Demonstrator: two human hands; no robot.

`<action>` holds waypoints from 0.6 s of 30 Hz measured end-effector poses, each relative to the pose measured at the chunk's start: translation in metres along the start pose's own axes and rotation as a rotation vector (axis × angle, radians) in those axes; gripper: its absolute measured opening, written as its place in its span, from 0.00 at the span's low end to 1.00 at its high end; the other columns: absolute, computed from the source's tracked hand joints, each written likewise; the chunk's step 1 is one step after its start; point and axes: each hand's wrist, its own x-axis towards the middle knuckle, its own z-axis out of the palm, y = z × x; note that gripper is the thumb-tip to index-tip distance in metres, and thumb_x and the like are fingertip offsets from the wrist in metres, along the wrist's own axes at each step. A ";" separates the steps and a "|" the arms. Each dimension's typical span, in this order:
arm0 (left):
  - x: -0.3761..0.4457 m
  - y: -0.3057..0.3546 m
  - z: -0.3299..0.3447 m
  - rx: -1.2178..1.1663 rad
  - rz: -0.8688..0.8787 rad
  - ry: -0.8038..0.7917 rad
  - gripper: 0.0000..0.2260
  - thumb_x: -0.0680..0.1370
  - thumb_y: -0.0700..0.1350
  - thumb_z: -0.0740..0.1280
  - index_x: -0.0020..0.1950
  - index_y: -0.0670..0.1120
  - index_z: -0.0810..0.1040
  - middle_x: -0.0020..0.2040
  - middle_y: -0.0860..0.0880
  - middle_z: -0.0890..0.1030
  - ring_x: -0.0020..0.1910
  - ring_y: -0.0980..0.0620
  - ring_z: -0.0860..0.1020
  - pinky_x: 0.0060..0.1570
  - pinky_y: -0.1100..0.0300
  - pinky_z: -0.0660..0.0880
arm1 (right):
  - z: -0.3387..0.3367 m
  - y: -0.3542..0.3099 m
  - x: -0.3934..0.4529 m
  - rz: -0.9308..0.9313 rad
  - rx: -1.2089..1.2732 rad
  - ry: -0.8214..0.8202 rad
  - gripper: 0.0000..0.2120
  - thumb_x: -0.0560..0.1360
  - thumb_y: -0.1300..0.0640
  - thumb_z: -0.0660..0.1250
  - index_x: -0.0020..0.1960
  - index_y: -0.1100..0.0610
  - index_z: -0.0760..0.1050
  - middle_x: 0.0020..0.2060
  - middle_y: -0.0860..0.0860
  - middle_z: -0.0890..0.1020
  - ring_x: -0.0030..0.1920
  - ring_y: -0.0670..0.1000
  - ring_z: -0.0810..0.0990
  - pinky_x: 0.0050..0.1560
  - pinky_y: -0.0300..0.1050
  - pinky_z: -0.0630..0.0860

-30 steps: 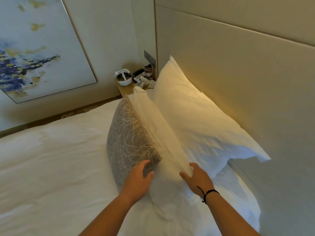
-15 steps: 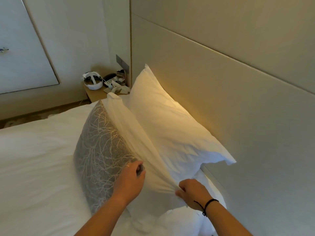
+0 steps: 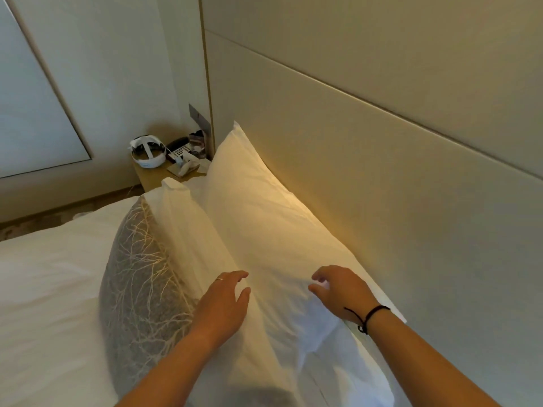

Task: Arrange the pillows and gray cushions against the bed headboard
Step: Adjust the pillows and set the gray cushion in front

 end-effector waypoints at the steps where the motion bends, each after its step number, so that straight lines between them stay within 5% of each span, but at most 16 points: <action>1: 0.013 0.004 0.002 0.021 -0.013 0.004 0.15 0.81 0.54 0.61 0.68 0.60 0.71 0.65 0.57 0.75 0.59 0.56 0.75 0.58 0.58 0.75 | -0.006 0.005 0.019 0.004 0.014 0.023 0.18 0.79 0.42 0.61 0.65 0.48 0.75 0.60 0.47 0.78 0.58 0.50 0.77 0.56 0.45 0.74; 6: 0.080 0.031 0.019 0.105 -0.057 0.035 0.15 0.81 0.56 0.61 0.68 0.59 0.72 0.68 0.56 0.73 0.60 0.57 0.76 0.58 0.61 0.72 | -0.017 0.029 0.110 0.045 0.071 0.060 0.19 0.80 0.44 0.59 0.66 0.52 0.72 0.62 0.51 0.77 0.59 0.54 0.77 0.54 0.47 0.74; 12: 0.139 0.061 0.056 0.116 -0.198 -0.007 0.24 0.80 0.61 0.59 0.75 0.57 0.63 0.77 0.54 0.63 0.73 0.52 0.67 0.66 0.58 0.66 | 0.001 0.036 0.182 0.071 0.081 -0.023 0.30 0.74 0.30 0.54 0.57 0.55 0.72 0.54 0.52 0.77 0.51 0.55 0.78 0.42 0.47 0.71; 18: 0.144 0.055 0.074 0.338 -0.216 -0.084 0.29 0.79 0.65 0.56 0.77 0.62 0.50 0.81 0.55 0.50 0.77 0.49 0.60 0.69 0.51 0.67 | 0.006 0.022 0.221 0.133 0.232 -0.067 0.30 0.70 0.28 0.61 0.33 0.57 0.71 0.26 0.50 0.76 0.26 0.51 0.74 0.25 0.41 0.66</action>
